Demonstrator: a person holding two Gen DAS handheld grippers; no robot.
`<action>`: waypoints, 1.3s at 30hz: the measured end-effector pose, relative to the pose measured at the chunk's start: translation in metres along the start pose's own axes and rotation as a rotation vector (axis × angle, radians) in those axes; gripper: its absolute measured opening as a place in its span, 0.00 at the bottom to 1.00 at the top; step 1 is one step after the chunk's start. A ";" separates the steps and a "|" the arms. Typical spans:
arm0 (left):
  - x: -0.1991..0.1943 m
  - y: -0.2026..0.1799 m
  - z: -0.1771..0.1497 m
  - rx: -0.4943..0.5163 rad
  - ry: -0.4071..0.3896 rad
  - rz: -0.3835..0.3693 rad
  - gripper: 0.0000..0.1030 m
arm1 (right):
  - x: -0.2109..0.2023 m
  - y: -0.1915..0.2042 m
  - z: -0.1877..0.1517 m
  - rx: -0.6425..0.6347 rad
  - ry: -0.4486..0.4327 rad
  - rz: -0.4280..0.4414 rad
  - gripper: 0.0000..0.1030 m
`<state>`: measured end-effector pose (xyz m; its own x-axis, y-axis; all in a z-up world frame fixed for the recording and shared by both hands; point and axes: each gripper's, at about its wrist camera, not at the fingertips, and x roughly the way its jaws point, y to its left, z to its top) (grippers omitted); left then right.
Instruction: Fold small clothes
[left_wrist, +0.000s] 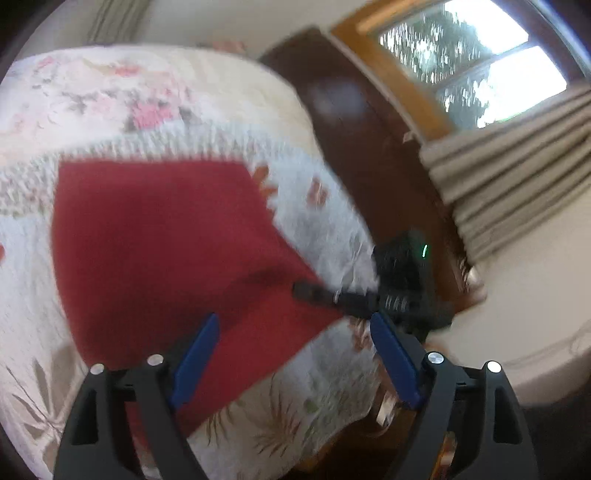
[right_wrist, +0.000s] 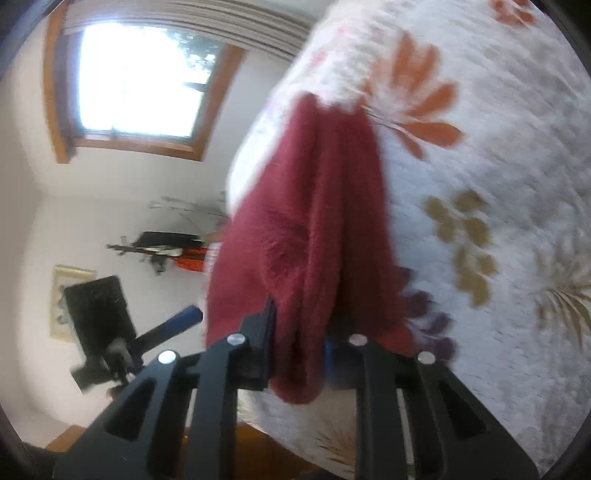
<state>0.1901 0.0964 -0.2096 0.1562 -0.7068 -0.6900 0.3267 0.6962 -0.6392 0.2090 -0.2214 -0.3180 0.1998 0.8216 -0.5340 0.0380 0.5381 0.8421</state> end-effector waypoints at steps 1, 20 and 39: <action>0.008 0.005 -0.006 -0.006 0.022 0.015 0.81 | 0.002 -0.004 -0.002 -0.002 0.014 -0.022 0.24; 0.032 0.002 -0.033 0.033 -0.021 -0.024 0.81 | 0.016 0.061 0.090 -0.150 -0.006 -0.098 0.08; 0.034 -0.008 -0.022 0.030 -0.017 -0.095 0.84 | 0.001 0.072 0.076 -0.187 0.008 -0.024 0.35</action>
<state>0.1724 0.0696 -0.2359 0.1389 -0.7714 -0.6210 0.3681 0.6224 -0.6907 0.2862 -0.1960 -0.2519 0.1934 0.8089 -0.5552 -0.1402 0.5829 0.8004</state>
